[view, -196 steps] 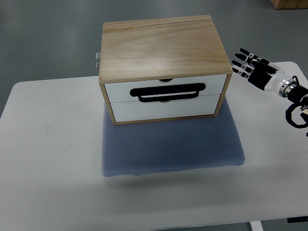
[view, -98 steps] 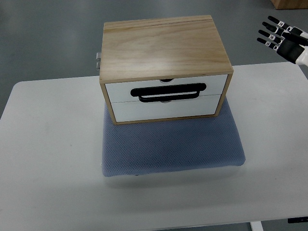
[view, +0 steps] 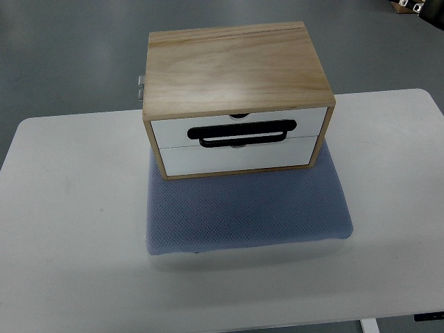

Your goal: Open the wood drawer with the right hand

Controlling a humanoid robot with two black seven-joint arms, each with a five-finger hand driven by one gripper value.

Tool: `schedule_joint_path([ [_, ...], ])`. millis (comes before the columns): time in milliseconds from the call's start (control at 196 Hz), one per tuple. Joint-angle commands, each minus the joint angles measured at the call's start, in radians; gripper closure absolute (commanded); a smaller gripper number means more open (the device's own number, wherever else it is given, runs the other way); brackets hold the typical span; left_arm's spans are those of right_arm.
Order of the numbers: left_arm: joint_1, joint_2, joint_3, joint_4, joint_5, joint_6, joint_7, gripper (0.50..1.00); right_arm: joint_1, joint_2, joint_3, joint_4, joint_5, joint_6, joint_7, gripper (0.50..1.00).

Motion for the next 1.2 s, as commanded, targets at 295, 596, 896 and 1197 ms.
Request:
schedule_joint_path([
  [295,0.0,0.0,0.0,0.0,0.0,0.0,-0.001,0.5,0.003,-0.016,0.0,0.474,-0.268,0.0,0.0,0.556],
  [596,0.0,0.0,0.0,0.0,0.0,0.0,0.001,0.5,-0.002,-0.106,-0.127,0.845,-0.366,0.0,-0.011,0.556],
  [896,0.0,0.0,0.0,0.0,0.0,0.0,-0.001,0.5,-0.002,-0.06,-0.255,0.889,-0.468,0.0,-0.057,0.556],
  [1197,0.0,0.0,0.0,0.0,0.0,0.0,-0.001,0.5,-0.008,-0.045,-0.276,0.862,-0.511,0.0,-0.058,0.556],
])
